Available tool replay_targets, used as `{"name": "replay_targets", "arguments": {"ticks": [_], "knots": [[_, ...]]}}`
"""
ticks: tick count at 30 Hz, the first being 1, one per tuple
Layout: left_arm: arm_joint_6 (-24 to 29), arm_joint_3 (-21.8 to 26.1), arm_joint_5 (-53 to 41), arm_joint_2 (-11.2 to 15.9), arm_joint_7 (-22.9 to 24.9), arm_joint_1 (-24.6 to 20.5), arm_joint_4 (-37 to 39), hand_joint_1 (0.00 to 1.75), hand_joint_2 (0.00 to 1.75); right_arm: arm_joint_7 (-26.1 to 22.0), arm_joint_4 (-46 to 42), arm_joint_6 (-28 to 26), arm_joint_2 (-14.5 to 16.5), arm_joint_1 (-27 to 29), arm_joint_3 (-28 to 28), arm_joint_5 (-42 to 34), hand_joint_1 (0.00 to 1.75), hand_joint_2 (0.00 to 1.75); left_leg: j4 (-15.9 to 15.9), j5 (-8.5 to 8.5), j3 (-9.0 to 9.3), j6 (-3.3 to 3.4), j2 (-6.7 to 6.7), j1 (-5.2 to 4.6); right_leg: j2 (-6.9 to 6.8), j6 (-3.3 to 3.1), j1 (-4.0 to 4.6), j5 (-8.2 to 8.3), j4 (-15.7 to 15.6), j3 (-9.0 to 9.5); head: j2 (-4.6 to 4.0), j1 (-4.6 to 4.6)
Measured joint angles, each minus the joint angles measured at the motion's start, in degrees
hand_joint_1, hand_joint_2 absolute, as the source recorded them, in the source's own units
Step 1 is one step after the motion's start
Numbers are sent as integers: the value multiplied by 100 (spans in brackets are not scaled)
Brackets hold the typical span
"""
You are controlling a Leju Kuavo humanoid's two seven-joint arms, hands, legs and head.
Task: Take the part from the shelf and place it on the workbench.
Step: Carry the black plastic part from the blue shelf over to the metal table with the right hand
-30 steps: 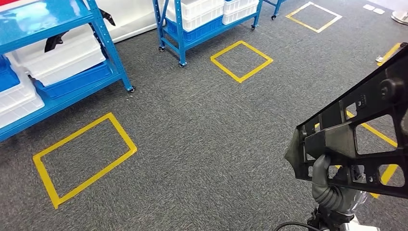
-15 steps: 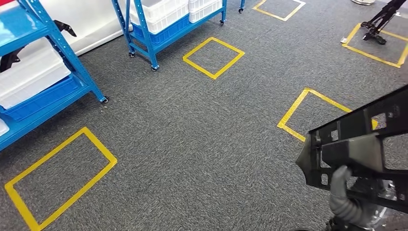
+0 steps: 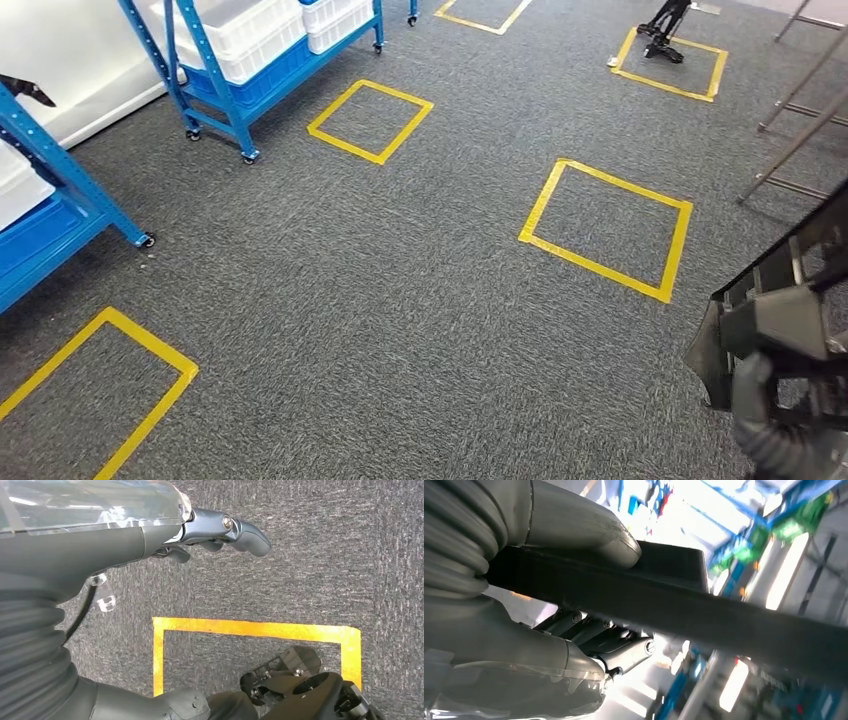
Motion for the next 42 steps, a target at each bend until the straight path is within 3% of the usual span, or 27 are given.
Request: {"name": "replay_targets", "arguments": {"ticks": [3, 5, 7, 9, 11, 13, 14, 15, 16, 18, 20, 22, 23, 25, 27, 29, 30, 31, 33, 35, 37, 38, 40, 42], "knots": [[14, 94, 98, 15, -37, 24, 0, 0, 175, 123, 57, -498, -132, -266, 787, 160, 175, 175, 52, -54, 9, -83, 162, -14, -279, -10, -4, 390, -1041, 624, 1, 1], [21, 130, 119, 25, -38, 36, 0, 0, 175, 146, 75, -596, -184, -339, 1121, 184, 175, 175, 80, -87, 18, -161, 211, -37, -366, -80, 44, 398, -1302, 759, 1, -15], [22, 155, 124, 27, -38, 42, 0, 0, 175, 154, 83, -643, -210, -354, 1335, 189, 175, 175, 80, -103, 30, -230, 240, -27, -264, -170, 63, 412, -1313, 741, 1, -30], [24, 186, 125, 31, -38, 50, 0, 0, 175, 157, 86, -666, -225, -371, 1477, 193, 175, 175, 251, -246, -33, -288, 32, 6, -167, -252, 47, 437, -1341, 736, 0, -39], [27, 211, 128, 33, -38, 76, 0, 0, 175, 160, 89, -684, -235, -397, 1582, 197, 175, 175, 856, -591, -299, -312, -250, 28, -59, -315, 47, 449, -1352, 733, 0, -62], [29, 223, 133, 34, -37, 108, 0, 0, 175, 162, 101, -698, -244, -408, 1665, 201, 175, 175, 1583, -856, -654, -309, -324, 31, 82, -346, 77, 451, -1350, 731, 1, -72], [26, 226, 136, 35, -34, 120, 0, 0, 175, 165, 110, -704, -246, -408, 1701, 206, 175, 175, 1738, -843, -747, -300, -332, 30, 162, -351, 91, 452, -1348, 734, 1, -72], [21, 227, 137, 35, -32, 127, 0, 0, 175, 168, 121, -710, -248, -411, 1732, 214, 175, 175, 1663, -711, -737, -281, -346, 29, 244, -352, 100, 452, -1345, 742, 1, -72], [17, 227, 138, 38, -29, 131, 0, 0, 175, 173, 129, -717, -251, -416, 1763, 224, 175, 175, 1387, -497, -635, -256, -382, 28, 325, -352, 105, 452, -1342, 752, 1, -72], [14, 228, 139, 54, -24, 142, 0, 0, 175, 184, 143, -730, -258, -443, 1821, 240, 175, 175, 627, -102, -341, -195, -615, 29, 474, -338, 107, 455, -1329, 755, 1, -70], [13, 228, 139, 71, -21, 143, 0, 0, 175, 193, 159, -734, -272, -473, 1863, 247, 175, 175, 213, 19, -190, -160, -791, 18, 608, -283, 92, 477, -1322, 717, 1, -69], [11, 227, 139, 73, -20, 129, 0, 0, 175, 202, 168, -740, -288, -484, 1884, 252, 175, 175, 143, 27, -162, -125, -718, 6, 733, -196, 74, 520, -1346, 677, 1, -68], [10, 227, 138, 69, -21, 122, 0, 0, 175, 207, 169, -749, -299, -483, 1890, 253, 175, 175, 97, 59, -142, -91, -647, 13, 700, -167, 76, 515, -1334, 657, 1, -65], [7, 227, 135, 63, -24, 122, 0, 0, 175, 225, 178, -779, -330, -511, 1905, 255, 175, 175, -4, 127, -111, -17, -491, 32, 430, -129, 99, 327, -1054, 510, 1, -34], [2, 227, 131, 66, -26, 137, 0, 0, 175, 244, 199, -814, -359, -543, 1921, 259, 175, 175, -29, 144, -111, 19, -336, 19, 134, -101, 90, -32, -384, 188, 1, -7], [-2, 227, 131, 69, -23, 147, 0, 0, 175, 254, 229, -831, -378, -547, 1927, 261, 175, 175, -25, 135, -117, 18, -185, 7, 54, -58, 51, -182, 118, -53, 1, -4], [-4, 227, 131, 69, -23, 147, 0, 0, 175, 257, 242, -834, -386, -546, 1927, 261, 175, 175, -23, 127, -114, 10, -112, 8, 27, -37, 32, -107, 93, -34, 1, -4], [-6, 227, 130, 66, -24, 145, 0, 0, 175, 259, 250, -835, -394, -547, 1927, 261, 175, 175, -17, 114, -107, -7, -45, 12, -16, -19, 14, 53, -149, 102, 1, -4], [-9, 227, 126, 62, -26, 141, 0, 0, 175, 261, 258, -846, -403, -558, 1931, 263, 175, 175, 18, 67, -91, -69, 64, 7, -224, -9, 12, 366, -902, 519, 1, -1], [-9, 227, 123, 63, -29, 135, 0, 0, 175, 271, 263, -883, -408, -576, 1948, 263, 175, 175, 58, 13, -73, -148, 150, -17, -337, -74, 41, 463, -1316, 733, 1, -9], [-9, 227, 120, 63, -32, 121, 0, 0, 175, 288, 268, -941, -415, -589, 1961, 264, 175, 175, 69, -17, -44, -211, 241, -17, -235, -171, 67, 455, -1343, 724, 0, -22], [-9, 227, 118, 62, -33, 108, 0, 0, 175, 295, 269, -967, -420, -593, 1962, 266, 175, 175, 90, -46, -36, -243, 233, 0, -182, -210, 68, 460, -1349, 722, 0, -25], [-8, 227, 114, 62, -35, 92, 0, 0, 175, 304, 272, -1007, -428, -613, 1963, 271, 175, 175, 349, -242, -131, -289, 30, 36, -80, -290, 58, 476, -1366, 726, 1, -31], [-8, 226, 113, 61, -35, 99, 0, 0, 175, 313, 273, -1036, -432, -635, 1965, 281, 175, 175, 1034, -607, -441, -302, -237, 49, 25, -344, 65, 485, -1369, 722, 1, -40]]}}
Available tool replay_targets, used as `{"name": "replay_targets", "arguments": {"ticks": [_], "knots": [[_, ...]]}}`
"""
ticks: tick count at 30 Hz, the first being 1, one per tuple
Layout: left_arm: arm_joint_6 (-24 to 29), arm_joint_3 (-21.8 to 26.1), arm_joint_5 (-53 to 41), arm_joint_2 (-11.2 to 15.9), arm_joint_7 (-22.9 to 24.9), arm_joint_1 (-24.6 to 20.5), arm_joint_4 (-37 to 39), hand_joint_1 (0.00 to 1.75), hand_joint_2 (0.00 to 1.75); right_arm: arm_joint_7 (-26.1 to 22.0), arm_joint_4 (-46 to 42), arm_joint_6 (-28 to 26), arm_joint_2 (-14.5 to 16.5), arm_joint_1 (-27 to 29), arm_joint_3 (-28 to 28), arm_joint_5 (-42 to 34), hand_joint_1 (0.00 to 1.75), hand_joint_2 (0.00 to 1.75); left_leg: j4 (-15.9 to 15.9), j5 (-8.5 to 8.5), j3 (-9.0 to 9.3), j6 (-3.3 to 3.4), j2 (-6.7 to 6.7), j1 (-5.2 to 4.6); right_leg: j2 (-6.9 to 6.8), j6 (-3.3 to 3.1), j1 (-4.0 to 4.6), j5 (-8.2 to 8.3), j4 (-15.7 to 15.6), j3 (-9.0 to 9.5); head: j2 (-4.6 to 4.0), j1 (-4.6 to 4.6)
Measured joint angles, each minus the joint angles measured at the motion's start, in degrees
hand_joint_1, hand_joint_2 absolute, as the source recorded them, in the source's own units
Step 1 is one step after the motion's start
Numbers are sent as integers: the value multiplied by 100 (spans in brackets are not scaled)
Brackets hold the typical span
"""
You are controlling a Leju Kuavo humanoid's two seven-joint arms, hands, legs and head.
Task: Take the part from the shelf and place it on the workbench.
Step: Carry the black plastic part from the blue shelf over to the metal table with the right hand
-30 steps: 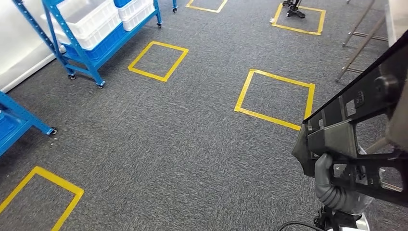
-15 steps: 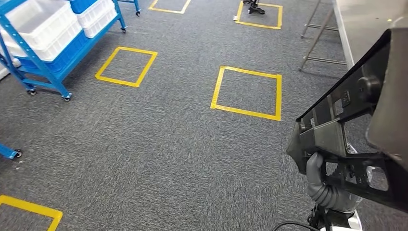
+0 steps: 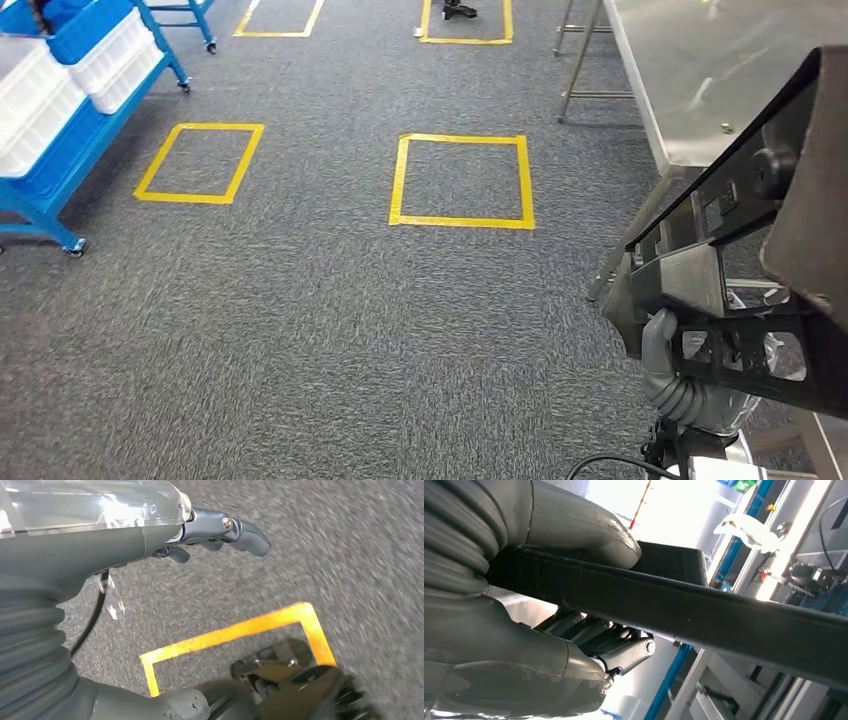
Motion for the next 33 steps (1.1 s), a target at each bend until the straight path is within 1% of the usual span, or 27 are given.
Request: {"name": "replay_targets", "arguments": {"ticks": [1, 2, 3, 4, 5, 7, 8, 9, 11, 12, 13, 15, 16, 17, 18, 19, 20, 21, 23, 24, 26, 27, 29, 30, 31, 32, 33], "knots": [[0, -1, 0, -1, 4, 7, 0, 0, 175, 7, 4, -6, -2, -5, 1, 8, 175, 175, 376, -148, -181, 3, -55, 0, 67, -14, 13, 2, 2, -3, 0, -3], [0, -1, 0, -1, 9, 15, 0, 0, 175, 13, 11, -10, -3, -5, 2, 17, 175, 175, 621, -198, -307, 13, -78, -2, 142, -21, 29, 4, 3, -1, 0, -3], [0, -1, 0, -1, 14, 22, 0, 0, 175, 19, 19, -11, -3, -4, 3, 24, 175, 175, 666, -133, -344, 32, -90, -4, 222, -23, 42, 4, 5, 3, 0, -3], [0, -1, 0, -1, 18, 26, 0, 0, 175, 25, 27, -12, -3, -4, 4, 31, 175, 175, 484, 39, -280, 61, -116, -7, 303, -23, 52, 5, 7, 11, 0, -3], [0, -1, 0, 2, 20, 30, 0, 0, 175, 28, 31, -13, -3, -5, 4, 35, 175, 175, 127, 274, -133, 98, -182, -10, 381, -21, 57, 6, 8, 20, 0, -3], [0, -1, 0, 15, 25, 36, 0, 0, 175, 35, 39, -25, -3, -12, 6, 40, 175, 175, -587, 595, 157, 159, -457, -16, 517, 2, 56, 14, 18, 17, 0, 2], [0, -2, 0, 21, 29, 35, 0, 0, 175, 43, 46, -34, -3, -19, 8, 42, 175, 175, -788, 653, 234, 174, -555, -25, 577, 29, 45, 25, 21, 0, 0, 2], [0, -2, 0, 24, 34, 33, 0, 0, 175, 52, 55, -45, -3, -24, 9, 43, 175, 175, -861, 649, 258, 181, -598, -37, 639, 66, 28, 41, 18, -22, 0, 2], [0, -3, 0, 15, 40, 20, -1, 0, 175, 67, 67, -60, -5, -30, 11, 45, 175, 175, -927, 688, 282, 216, -477, -41, 747, 148, 3, 78, -5, -57, 0, -1], [0, -3, 0, 8, 40, 13, -1, 0, 175, 68, 70, -67, -8, -30, 11, 46, 175, 175, -980, 724, 302, 246, -405, -31, 687, 174, 9, 63, 10, -80, 0, 3], [0, -3, 0, 2, 41, 10, -1, 0, 175, 68, 74, -71, -13, -44, 14, 47, 175, 175, -1040, 763, 321, 281, -326, -19, 551, 192, 21, -16, 110, -140, 0, 15], [0, -3, 0, -1, 44, 18, -1, 0, 175, 68, 87, -76, -24, -75, 20, 48, 175, 175, -1108, 805, 332, 321, -162, -19, 187, 224, 26, -353, 674, -420, 0, 42], [0, -3, 0, 0, 45, 27, 0, 0, 175, 68, 98, -76, -27, -87, 24, 48, 175, 175, -1111, 806, 327, 328, -81, -26, 88, 246, 14, -532, 1050, -601, 0, 53], [-1, -3, 0, 1, 46, 34, 0, 0, 175, 68, 113, -76, -28, -90, 25, 48, 175, 175, -1108, 801, 323, 327, 1, -31, 43, 270, -1, -634, 1353, -741, 0, 54], [-1, -3, 0, 0, 48, 37, 0, 0, 175, 70, 126, -77, -30, -87, 26, 48, 175, 175, -1104, 793, 323, 322, 78, -33, 18, 292, -17, -629, 1471, -791, 0, 54], [-2, -3, 0, -3, 48, 36, -1, 0, 175, 72, 137, -79, -32, -87, 26, 48, 175, 175, -1098, 781, 326, 312, 151, -31, -12, 310, -30, -524, 1373, -726, 0, 54], [-2, -3, 0, -8, 49, 33, -1, 0, 175, 74, 144, -82, -34, -89, 26, 48, 175, 175, -1087, 765, 334, 296, 220, -28, -68, 321, -39, -351, 1080, -557, 0, 54], [-2, -3, 0, -13, 49, 31, -1, 0, 175, 75, 146, -86, -38, -91, 27, 49, 175, 175, -1070, 743, 345, 271, 280, -30, -188, 324, -41, -186, 679, -331, 0, 56], [-2, -3, 1, -19, 49, 26, -1, 0, 175, 79, 149, -96, -43, -105, 29, 50, 175, 175, -1018, 683, 361, 200, 379, -55, -377, 268, -7, -12, 95, -13, 0, 52], [-2, -3, 2, -19, 50, 24, -1, 0, 175, 80, 150, -99, -44, -109, 30, 51, 175, 175, -999, 656, 369, 164, 425, -73, -411, 229, 13, -8, -10, 35, 0, 47], [-1, -3, 2, -19, 51, 10, -1, 0, 175, 83, 151, -104, -46, -107, 30, 54, 175, 175, -990, 619, 395, 104, 521, -80, -286, 145, 25, -11, -15, 20, 0, 33], [-1, -3, 2, -18, 51, 0, -1, 0, 175, 82, 151, -104, -47, -105, 31, 55, 175, 175, -956, 577, 398, 71, 484, -67, -227, 112, 17, -4, -23, 20, 0, 28], [0, -3, 2, -18, 51, -12, 0, 0, 175, 82, 154, -104, -49, -116, 32, 56, 175, 175, -627, 342, 275, 19, 240, -34, -113, 38, -4, 13, -42, 27, 0, 11], [0, -4, 3, -18, 51, -10, 0, 0, 175, 82, 156, -104, -49, -122, 33, 56, 175, 175, -283, 152, 123, 7, 80, -24, -59, 14, -4, 15, -43, 25, 0, 2], [0, -4, 5, -19, 53, -3, 0, 0, 175, 84, 160, -107, -49, -127, 34, 56, 175, 175, 115, -36, -64, 2, -17, -21, 2, -5, 2, 15, -39, 22, 0, -2], [0, -5, 7, -19, 57, 3, 0, 0, 175, 88, 166, -109, -49, -127, 36, 56, 175, 175, 474, -161, -239, 0, -64, -21, 73, -16, 10, 14, -32, 20, 0, -3], [-1, -5, 9, -19, 61, 9, 0, 0, 175, 96, 171, -113, -49, -125, 37, 56, 175, 175, 671, -176, -348, 6, -84, -21, 151, -20, 20, 13, -24, 19, 0, -3]]}}
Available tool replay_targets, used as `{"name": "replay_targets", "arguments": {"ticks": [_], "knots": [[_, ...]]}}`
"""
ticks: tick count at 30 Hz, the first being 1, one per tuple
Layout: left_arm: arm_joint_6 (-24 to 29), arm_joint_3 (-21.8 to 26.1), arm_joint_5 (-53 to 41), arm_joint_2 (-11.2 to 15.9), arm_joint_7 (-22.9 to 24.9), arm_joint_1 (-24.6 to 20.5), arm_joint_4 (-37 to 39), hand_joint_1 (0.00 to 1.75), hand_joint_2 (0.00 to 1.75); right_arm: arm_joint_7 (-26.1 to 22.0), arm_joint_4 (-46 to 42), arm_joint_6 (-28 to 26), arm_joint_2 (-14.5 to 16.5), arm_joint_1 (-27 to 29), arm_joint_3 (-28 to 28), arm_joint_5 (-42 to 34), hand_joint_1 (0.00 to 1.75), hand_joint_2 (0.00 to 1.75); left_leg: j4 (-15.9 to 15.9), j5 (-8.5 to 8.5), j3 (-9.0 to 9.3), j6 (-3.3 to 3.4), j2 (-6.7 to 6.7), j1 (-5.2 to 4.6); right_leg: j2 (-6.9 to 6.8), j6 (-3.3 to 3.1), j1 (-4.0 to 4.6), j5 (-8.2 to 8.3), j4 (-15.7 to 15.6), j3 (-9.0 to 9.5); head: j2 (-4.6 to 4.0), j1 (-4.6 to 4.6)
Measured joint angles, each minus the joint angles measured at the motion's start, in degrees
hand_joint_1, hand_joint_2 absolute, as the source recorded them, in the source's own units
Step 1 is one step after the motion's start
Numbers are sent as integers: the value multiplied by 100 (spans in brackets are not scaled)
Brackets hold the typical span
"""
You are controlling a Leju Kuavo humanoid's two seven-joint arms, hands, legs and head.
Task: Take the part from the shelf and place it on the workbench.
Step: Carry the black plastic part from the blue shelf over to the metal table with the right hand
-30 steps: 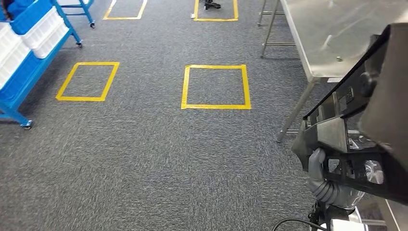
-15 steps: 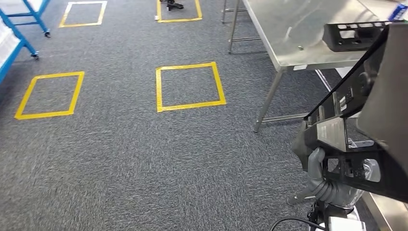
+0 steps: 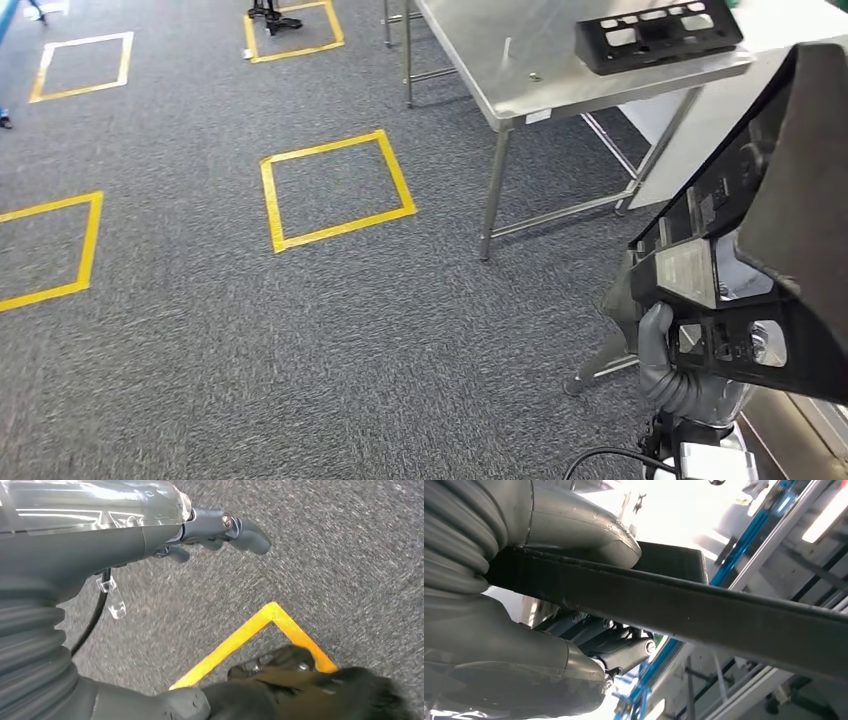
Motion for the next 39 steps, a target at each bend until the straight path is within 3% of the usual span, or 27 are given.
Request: {"name": "replay_targets", "arguments": {"ticks": [1, 2, 4, 6, 7, 9, 11, 13, 15, 16, 17, 20, 22, 24, 26, 28, 29, 30, 31, 32, 33, 35, 37, 39], "knots": [[-1, 0, 2, 1, 4, 4, 0, 0, 175, 11, 6, -5, 0, 1, 2, 0, 175, 175, -31, 107, -8, 15, -11, -1, 82, -1, 6, -2, 11, 1, 0, 0], [-1, 0, 2, 1, 7, 6, 0, 0, 175, 24, 10, -12, 0, 0, 3, 1, 175, 175, -265, 304, 76, 38, -38, -1, 164, -1, 10, -3, 20, 5, 0, 0], [0, -2, 3, 10, 8, 13, 0, 0, 175, 38, 16, -38, -1, -3, 9, 5, 175, 175, -1045, 715, 381, 95, -297, 5, 312, 14, 10, -3, 35, -2, 0, 2], [2, -5, 6, 22, -1, 15, -1, 0, 175, 46, 30, -68, -2, -9, 14, 16, 175, 175, -1501, 866, 549, 123, -531, 3, 440, 68, -6, 15, 45, -37, 0, 2], [2, -7, 8, 25, -7, 13, -1, 0, 175, 52, 36, -81, -3, -9, 15, 21, 175, 175, -1539, 856, 564, 132, -546, -6, 506, 110, -20, 33, 39, -58, 0, 3], [-1, -9, 8, 16, -27, -4, -2, 0, 175, 66, 42, -92, -13, 0, 16, 36, 175, 175, -1595, 903, 592, 178, -401, -10, 581, 190, -35, 56, 30, -88, 0, 3], [-9, -10, 8, 5, -53, -13, -2, 0, 175, 83, 47, -95, -42, -10, 17, 52, 175, 175, -1684, 966, 621, 246, -242, 13, 344, 237, -9, -101, 248, -208, 0, 32], [-28, -12, 8, 3, -68, 1, -2, 0, 175, 112, 62, -98, -75, -28, 16, 80, 175, 175, -1718, 985, 623, 280, -84, 6, -6, 260, -1, -457, 877, -511, 0, 64], [-57, -13, 7, 5, -77, 19, -2, 0, 175, 147, 85, -110, -107, -25, 7, 155, 175, 175, -1713, 975, 614, 289, 81, -12, -125, 284, -16, -660, 1446, -777, 0, 69], [-69, -13, 7, 4, -86, 22, -2, 0, 175, 167, 93, -120, -126, -20, 0, 213, 175, 175, -1710, 968, 614, 288, 159, -16, -149, 293, -23, -616, 1478, -782, 0, 69], [-76, -14, 10, 2, -93, 20, -2, 0, 175, 190, 98, -130, -149, -18, -8, 276, 175, 175, -1703, 957, 617, 281, 232, -15, -182, 299, -27, -481, 1292, -671, 0, 71], [-81, -16, 23, -5, -103, 10, -2, 0, 175, 269, 98, -152, -216, -23, -20, 426, 175, 175, -1654, 897, 637, 208, 407, -37, -457, 258, 1, -64, 230, -72, 0, 69], [-86, -17, 37, -4, -101, 3, -2, 0, 175, 315, 99, -158, -248, -24, -23, 474, 175, 175, -1631, 864, 653, 146, 496, -61, -498, 188, 41, -45, 16, 21, 0, 62], [-93, -17, 48, -4, -96, -13, -2, 0, 175, 346, 100, -166, -266, -15, -25, 507, 175, 175, -1620, 833, 672, 84, 548, -51, -378, 123, 32, -23, 1, 8, 0, 57], [-96, -19, 51, -2, -92, -30, -2, 0, 175, 365, 100, -178, -275, -19, -25, 529, 175, 175, -1418, 671, 606, 22, 358, -21, -274, 52, 2, 2, -26, 15, 0, 51], [-96, -23, 54, 0, -84, -26, -2, 0, 175, 376, 103, -187, -279, -28, -24, 539, 175, 175, -786, 313, 328, -18, 85, 5, -169, -2, -7, 15, -33, 10, 0, 42], [-96, -25, 57, 0, -79, -18, -2, 0, 175, 380, 108, -189, -280, -28, -24, 544, 175, 175, -391, 141, 143, -28, 27, 11, -106, -19, -1, 18, -28, 2, -1, 40], [-96, -27, 61, 1, -75, -9, -2, 0, 175, 382, 113, -190, -281, -25, -24, 552, 175, 175, -89, 43, -2, -33, 6, 12, -39, -25, 6, 19, -20, -3, -1, 40], [-96, -31, 64, 1, -73, -4, -2, 0, 175, 386, 117, -190, -283, -23, -24, 562, 175, 175, 19, 69, -59, -28, -3, 12, 38, -27, 12, 19, -8, -7, -1, 41], [-96, -35, 67, 2, -72, -1, -2, 0, 175, 391, 121, -191, -286, -21, -24, 574, 175, 175, -84, 200, -20, -14, -16, 11, 116, -27, 15, 19, 3, -8, -1, 40], [-97, -40, 68, 3, -71, -1, -2, 0, 175, 401, 122, -190, -290, -22, -24, 588, 175, 175, -411, 418, 123, 13, -62, 11, 193, -24, 17, 18, 14, -6, -1, 40], [-97, -52, 69, 16, -71, 0, -2, 0, 175, 433, 127, -188, -300, -34, -24, 617, 175, 175, -1178, 771, 447, 77, -298, 15, 336, -1, 16, 23, 32, -15, 0, 42], [-97, -64, 69, 29, -71, -1, -2, 0, 175, 468, 141, -186, -311, -49, -23, 640, 175, 175, -1535, 856, 591, 114, -451, 3, 461, 67, -2, 46, 37, -49, 0, 40], [-99, -81, 69, 25, -75, -12, -3, 0, 175, 485, 151, -187, -329, -51, -24, 649, 175, 175, -1591, 880, 619, 154, -357, -1, 575, 158, -19, 82, 16, -78, -1, 39]]}}
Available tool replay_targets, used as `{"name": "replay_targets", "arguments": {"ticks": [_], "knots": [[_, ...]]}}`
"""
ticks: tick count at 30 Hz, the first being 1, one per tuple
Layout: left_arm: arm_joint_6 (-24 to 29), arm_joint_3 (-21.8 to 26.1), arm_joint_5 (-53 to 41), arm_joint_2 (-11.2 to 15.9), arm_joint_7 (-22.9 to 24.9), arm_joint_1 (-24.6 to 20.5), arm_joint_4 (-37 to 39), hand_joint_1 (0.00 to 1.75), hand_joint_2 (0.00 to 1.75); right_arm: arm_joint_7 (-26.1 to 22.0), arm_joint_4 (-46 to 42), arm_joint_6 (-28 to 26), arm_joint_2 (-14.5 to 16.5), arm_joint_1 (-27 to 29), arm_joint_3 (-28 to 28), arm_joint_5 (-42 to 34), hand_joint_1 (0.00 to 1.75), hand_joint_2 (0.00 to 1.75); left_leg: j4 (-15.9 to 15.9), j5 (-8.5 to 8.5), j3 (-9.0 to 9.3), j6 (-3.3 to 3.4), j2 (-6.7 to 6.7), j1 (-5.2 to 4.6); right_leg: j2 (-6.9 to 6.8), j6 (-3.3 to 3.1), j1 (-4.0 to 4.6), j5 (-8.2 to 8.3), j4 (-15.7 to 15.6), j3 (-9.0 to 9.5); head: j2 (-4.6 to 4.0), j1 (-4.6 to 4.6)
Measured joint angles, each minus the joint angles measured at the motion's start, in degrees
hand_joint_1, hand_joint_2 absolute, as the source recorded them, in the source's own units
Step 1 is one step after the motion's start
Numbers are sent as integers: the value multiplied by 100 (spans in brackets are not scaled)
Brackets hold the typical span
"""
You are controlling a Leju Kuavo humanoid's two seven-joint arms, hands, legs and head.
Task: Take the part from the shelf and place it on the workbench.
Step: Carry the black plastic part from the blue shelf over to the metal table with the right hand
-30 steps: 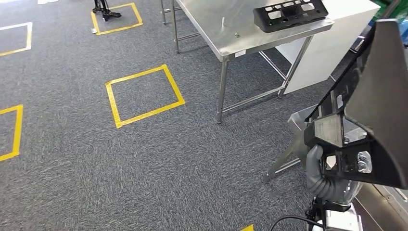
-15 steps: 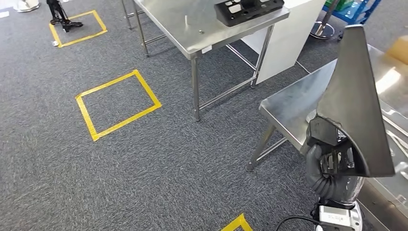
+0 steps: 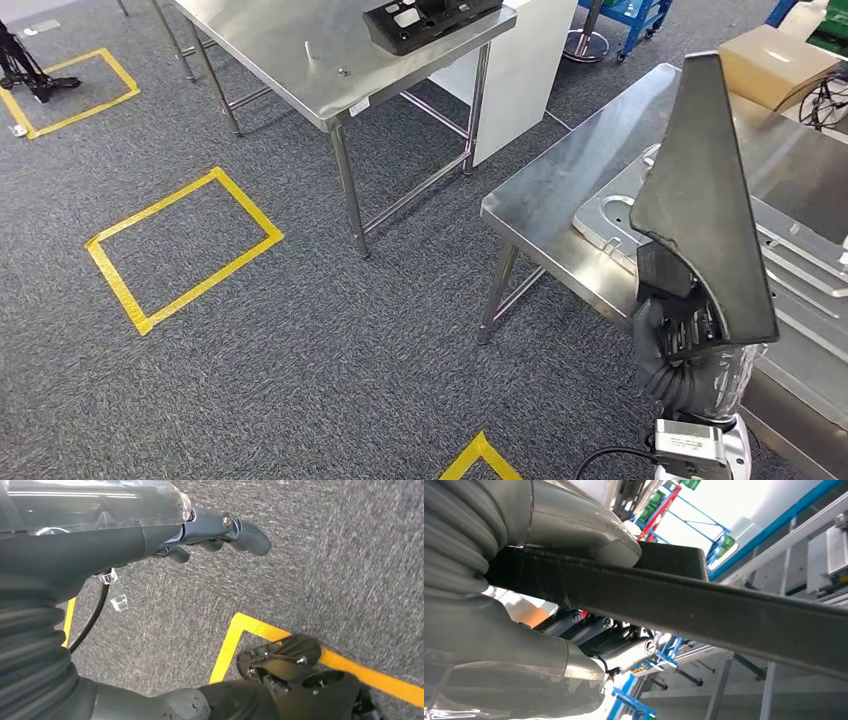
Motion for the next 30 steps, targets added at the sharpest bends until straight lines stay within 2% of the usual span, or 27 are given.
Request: {"name": "replay_targets", "arguments": {"ticks": [1, 2, 3, 4, 5, 6, 7, 8, 9, 10, 12, 13, 15, 16, 17, 18, 20, 21, 22, 23, 24, 25, 27, 28, 29, 30], "knots": [[-2, -8, 0, -7, -4, -9, -1, 0, 175, 5, 3, -1, -13, 4, -3, 2, 175, 175, -41, 31, 17, 33, 70, 9, -46, 34, 6, -13, 17, -19, 0, 3], [-4, -15, 0, -13, -10, -16, -1, 0, 175, 7, 5, -2, -30, 0, -6, 4, 175, 175, -86, 64, 32, 71, 141, 22, -164, 58, 18, -81, 108, -67, 0, 18], [-5, -20, 1, -20, -16, -17, -2, 0, 175, 9, 10, -3, -46, -10, -9, 5, 175, 175, -126, 91, 38, 101, 216, 35, -332, 76, 30, -218, 316, -166, 0, 37], [-6, -23, 1, -19, -20, -12, -1, 0, 175, 11, 20, -4, -57, -16, -10, 12, 175, 175, -137, 99, 39, 117, 291, 24, -516, 92, 27, -401, 630, -315, 1, 53], [-7, -25, 1, -16, -23, -1, -1, 0, 175, 14, 31, -5, -66, -23, -11, 27, 175, 175, -139, 98, 33, 130, 366, 18, -623, 112, 15, -586, 995, -488, 0, 68], [-7, -27, 1, -13, -24, 9, 0, 0, 175, 15, 42, -10, -71, -20, -11, 56, 175, 175, -136, 94, 28, 132, 445, 12, -676, 136, -2, -710, 1315, -638, -1, 72], [-11, -28, 3, -9, -24, 16, 0, 0, 175, 15, 51, -26, -79, -11, -12, 103, 175, 175, -133, 87, 27, 132, 521, 10, -703, 159, -21, -732, 1479, -711, -1, 72], [-16, -29, 7, -9, -25, 17, -1, 0, 175, 14, 56, -54, -87, 0, -14, 159, 175, 175, -128, 77, 31, 125, 594, 11, -731, 178, -38, -647, 1425, -673, -1, 73], [-24, -29, 12, -12, -26, 15, -1, 0, 175, 10, 54, -92, -97, 13, -15, 222, 175, 175, -120, 63, 41, 109, 661, 15, -782, 191, -53, -480, 1161, -522, -1, 74], [-33, -30, 18, -16, -27, 13, -2, 0, 175, 4, 42, -138, -104, 27, -17, 278, 175, 175, -107, 42, 56, 85, 721, 17, -896, 194, -60, -300, 753, -297, 0, 75], [-44, -31, 31, -21, -28, 10, -2, 0, 175, -13, 2, -209, -109, 54, -18, 356, 175, 175, -70, -12, 81, 14, 821, -8, -1102, 147, -28, -100, 127, 40, 0, 70], [-47, -31, 39, -20, -28, 8, -2, 0, 175, -20, -22, -233, -111, 72, -19, 376, 175, 175, -58, -36, 93, -22, 867, -23, -1142, 110, -7, -88, 1, 98, 0, 65], [-49, -31, 49, -19, -28, -2, -2, 0, 175, -27, -64, -258, -115, 113, -20, 397, 175, 175, -60, -66, 128, -86, 972, -33, -1020, 28, 13, -95, -7, 80, 0, 57], [-50, -31, 52, -18, -28, -12, -1, 0, 175, -30, -84, -268, -117, 133, -21, 402, 175, 175, -43, -97, 143, -120, 967, -21, -958, -6, 2, -89, -20, 84, 1, 55], [-50, -31, 53, -17, -30, -22, -1, 0, 175, -32, -104, -279, -119, 145, -21, 405, 175, 175, 35, -173, 127, -148, 885, -7, -897, -48, -13, -79, -36, 91, 1, 49], [-51, -32, 55, -17, -31, -28, -1, 0, 175, -33, -124, -295, -119, 151, -21, 408, 175, 175, 228, -312, 54, -172, 748, 9, -841, -86, -32, -66, -52, 98, 1, 37], [-54, -32, 68, -16, -33, -23, -1, 0, 175, -36, -146, -326, -119, 165, -21, 412, 175, 175, 947, -700, -271, -198, 451, 27, -725, -131, -37, -55, -56, 92, 1, 11], [-56, -32, 76, -16, -28, -20, -1, 0, 175, -35, -152, -341, -119, 181, -22, 413, 175, 175, 1332, -847, -454, -204, 388, 30, -656, -138, -30, -53, -50, 86, 1, 5], [-57, -32, 87, -16, -23, -17, 0, 0, 175, -35, -160, -357, -119, 202, -22, 414, 175, 175, 1576, -888, -577, -204, 363, 29, -580, -140, -23, -52, -42, 83, 1, 4], [-57, -33, 94, -16, -18, -15, 1, 0, 175, -35, -173, -378, -119, 223, -22, 415, 175, 175, 1603, -807, -604, -197, 351, 29, -499, -139, -19, -53, -31, 82, 1, 4], [-58, -33, 102, -16, -13, -6, 0, 0, 175, -35, -193, -402, -119, 241, -22, 415, 175, 175, 1400, -620, -528, -180, 327, 29, -413, -137, -17, -55, -19, 83, 1, 4], [-58, -33, 110, -15, -14, 3, 0, 0, 175, -35, -215, -426, -119, 256, -22, 416, 175, 175, 1030, -380, -378, -157, 262, 29, -329, -131, -18, -58, -6, 83, 1, 3], [-55, -33, 121, -4, -20, 19, 0, 0, 175, -36, -251, -471, -119, 272, -22, 426, 175, 175, 330, -84, -101, -106, 0, 43, -183, -96, -15, -61, 25, 60, 1, 6], [-51, -33, 128, 1, -25, 21, 1, 0, 175, -35, -265, -491, -119, 279, -21, 435, 175, 175, 146, -41, -36, -90, -99, 40, -121, -62, -23, -54, 37, 37, 1, 6], [-46, -33, 133, 4, -27, 22, 0, 0, 175, -33, -276, -508, -120, 285, -21, 450, 175, 175, 85, -56, -18, -73, -141, 32, -57, -17, -31, -40, 38, 11, 1, 8], [-40, -33, 142, 2, -30, 20, -1, 0, 175, -25, -288, -520, -121, 289, -21, 471, 175, 175, 49, -43, -10, -52, -91, 21, 15, 35, -37, -22, 35, -12, 0, 8]]}}
